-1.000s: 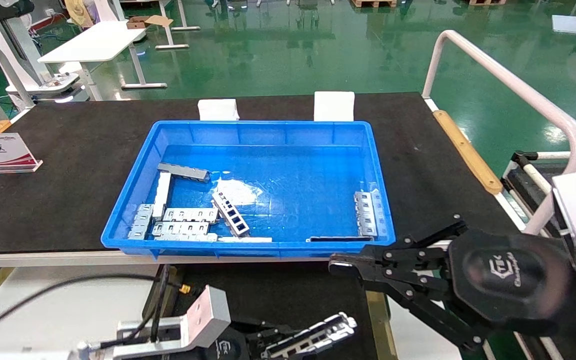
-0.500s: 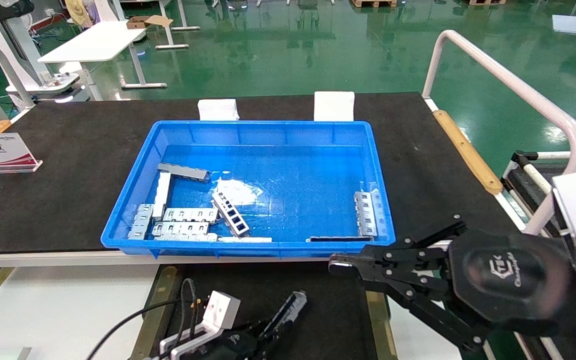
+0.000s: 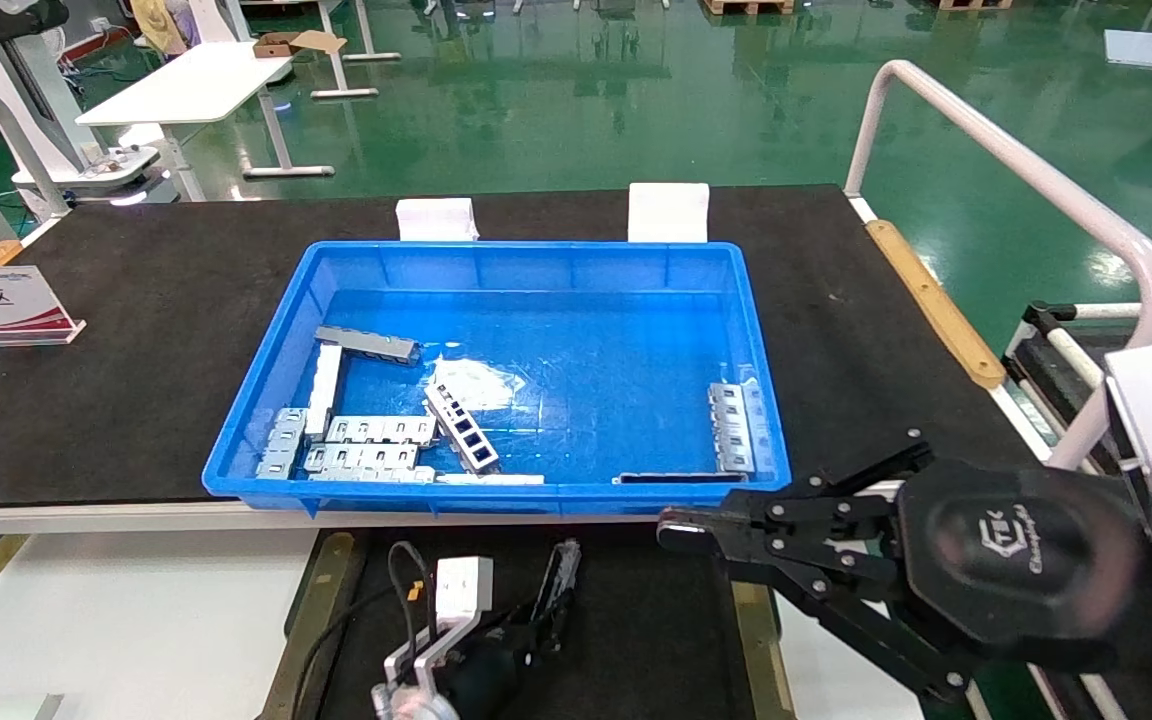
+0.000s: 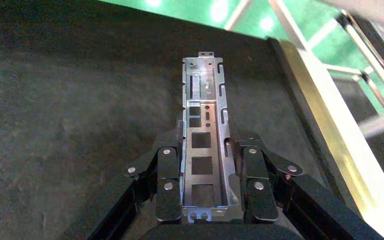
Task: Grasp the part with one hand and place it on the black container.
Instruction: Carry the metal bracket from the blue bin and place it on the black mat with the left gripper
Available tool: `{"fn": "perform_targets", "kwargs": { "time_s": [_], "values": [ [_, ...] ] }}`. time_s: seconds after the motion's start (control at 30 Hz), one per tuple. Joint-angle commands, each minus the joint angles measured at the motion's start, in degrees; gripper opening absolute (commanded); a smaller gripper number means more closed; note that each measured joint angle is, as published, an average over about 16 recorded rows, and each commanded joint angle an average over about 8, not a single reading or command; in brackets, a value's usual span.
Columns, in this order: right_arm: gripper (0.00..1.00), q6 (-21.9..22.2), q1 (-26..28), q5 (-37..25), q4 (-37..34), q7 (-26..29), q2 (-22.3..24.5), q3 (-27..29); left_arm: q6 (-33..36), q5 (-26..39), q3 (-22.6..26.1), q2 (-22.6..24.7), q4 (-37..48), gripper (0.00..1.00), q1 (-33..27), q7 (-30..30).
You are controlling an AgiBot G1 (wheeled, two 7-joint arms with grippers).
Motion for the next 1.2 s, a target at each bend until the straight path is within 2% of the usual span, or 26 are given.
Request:
{"fn": "perform_targets", "kwargs": {
  "time_s": [0.03,0.4,0.47,0.53,0.7,0.73,0.8,1.2],
  "values": [
    [0.00,0.00,0.00,0.00,0.00,0.00,0.00,0.00,-2.48,-1.65,0.81,1.61,0.95,0.00,-0.60,-0.13],
    [0.00,0.01,0.00,0.01,0.00,-0.01,0.01,-0.02,-9.02,-7.88,2.99,6.95,5.24,0.00,-2.50,0.97],
    [0.04,0.01,0.01,0.01,0.00,-0.01,0.01,-0.02,-9.54,-8.45,3.14,7.50,5.67,0.05,-2.65,1.09],
    [0.17,0.01,0.01,0.02,0.00,-0.01,0.01,-0.02,-9.86,-8.84,3.25,7.90,6.03,0.17,-2.74,1.15],
    [0.79,0.01,0.01,0.02,0.00,-0.02,0.01,-0.03,-10.16,-9.30,3.33,8.37,6.77,0.78,-2.72,1.08],
    [0.88,0.01,0.01,0.02,0.00,-0.02,0.01,-0.03,-10.21,-9.35,3.31,8.44,6.93,0.87,-2.71,1.03],
    [1.00,0.01,0.01,0.02,0.00,-0.02,0.01,-0.03,-10.31,-9.41,3.28,8.60,7.20,1.00,-2.67,0.95],
    [1.00,0.02,0.01,0.03,0.00,-0.03,0.02,-0.05,-10.63,-9.44,3.20,9.38,7.95,1.00,-2.44,0.42]
  ]
}}
